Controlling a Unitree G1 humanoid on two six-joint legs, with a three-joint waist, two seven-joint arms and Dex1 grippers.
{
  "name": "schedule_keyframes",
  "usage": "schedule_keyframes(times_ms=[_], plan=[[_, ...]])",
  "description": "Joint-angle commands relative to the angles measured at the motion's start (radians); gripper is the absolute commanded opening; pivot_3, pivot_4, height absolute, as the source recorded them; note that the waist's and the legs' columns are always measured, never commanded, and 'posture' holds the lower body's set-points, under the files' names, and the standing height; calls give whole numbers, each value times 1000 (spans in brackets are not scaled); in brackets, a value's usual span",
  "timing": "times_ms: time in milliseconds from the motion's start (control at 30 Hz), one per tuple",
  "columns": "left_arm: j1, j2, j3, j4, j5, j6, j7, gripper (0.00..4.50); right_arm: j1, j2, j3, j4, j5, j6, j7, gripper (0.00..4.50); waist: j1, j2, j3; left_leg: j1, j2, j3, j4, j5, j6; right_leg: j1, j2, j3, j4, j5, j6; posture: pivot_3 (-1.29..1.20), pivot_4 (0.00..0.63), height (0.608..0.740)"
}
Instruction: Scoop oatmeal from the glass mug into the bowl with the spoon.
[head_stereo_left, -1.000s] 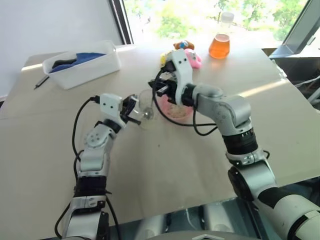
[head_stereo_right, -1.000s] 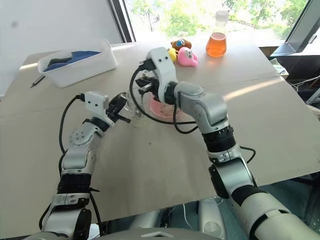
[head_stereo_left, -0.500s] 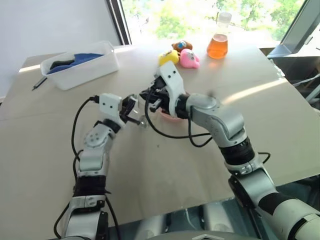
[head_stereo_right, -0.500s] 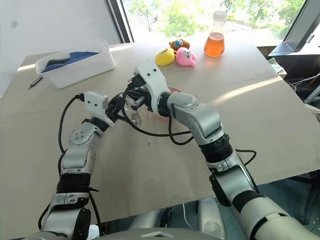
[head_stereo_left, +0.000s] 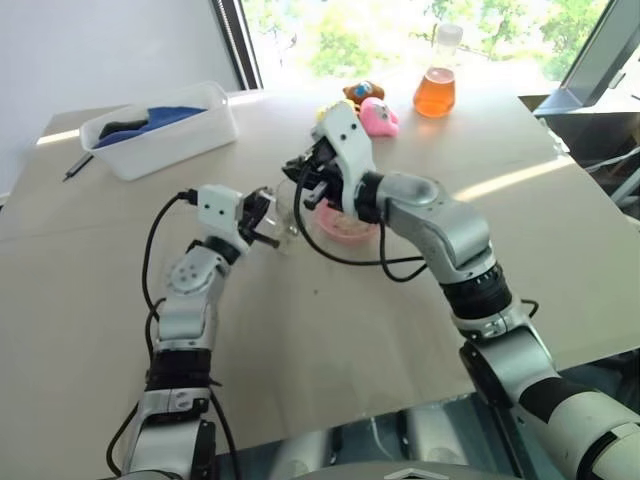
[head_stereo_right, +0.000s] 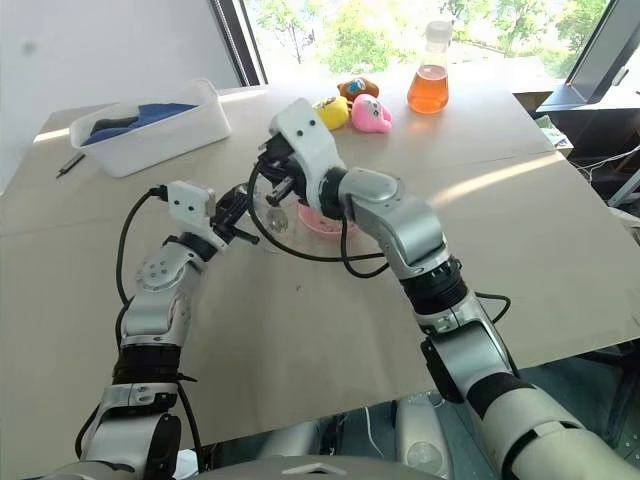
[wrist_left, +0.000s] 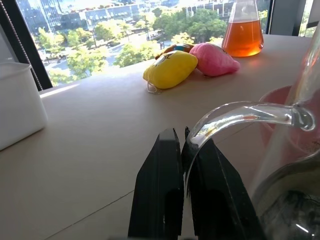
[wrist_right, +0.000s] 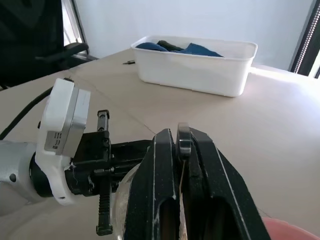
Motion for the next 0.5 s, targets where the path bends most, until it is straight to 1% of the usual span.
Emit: schedule_keyframes(times_ms=[33, 167, 300, 500], plan=[[-17, 11, 10, -13, -5, -19, -1, 68, 10, 10, 26, -28, -22, -44, 16, 0, 0, 0, 0, 0, 0, 0, 0, 0, 0, 0, 0, 0, 0, 0, 0, 0, 150, 740], [-17, 10, 9, -12, -4, -21, 1, 68, 31, 31, 17, -47, 5, 21, 10, 0, 0, 0, 0, 0, 0, 0, 0, 0, 0, 0, 0, 0, 0, 0, 0, 0, 150, 740], [-12, 9, 8, -11, -4, -23, 0, 68, 35, 68, -49, -62, 65, 155, -28, 0, 0, 0, 0, 0, 0, 0, 0, 0, 0, 0, 0, 0, 0, 0, 0, 0, 150, 740], [-13, 5, 2, -6, 0, -28, -1, 68, -25, 129, -233, -31, 154, 323, -121, 0, 0, 0, 0, 0, 0, 0, 0, 0, 0, 0, 0, 0, 0, 0, 0, 0, 150, 740]])
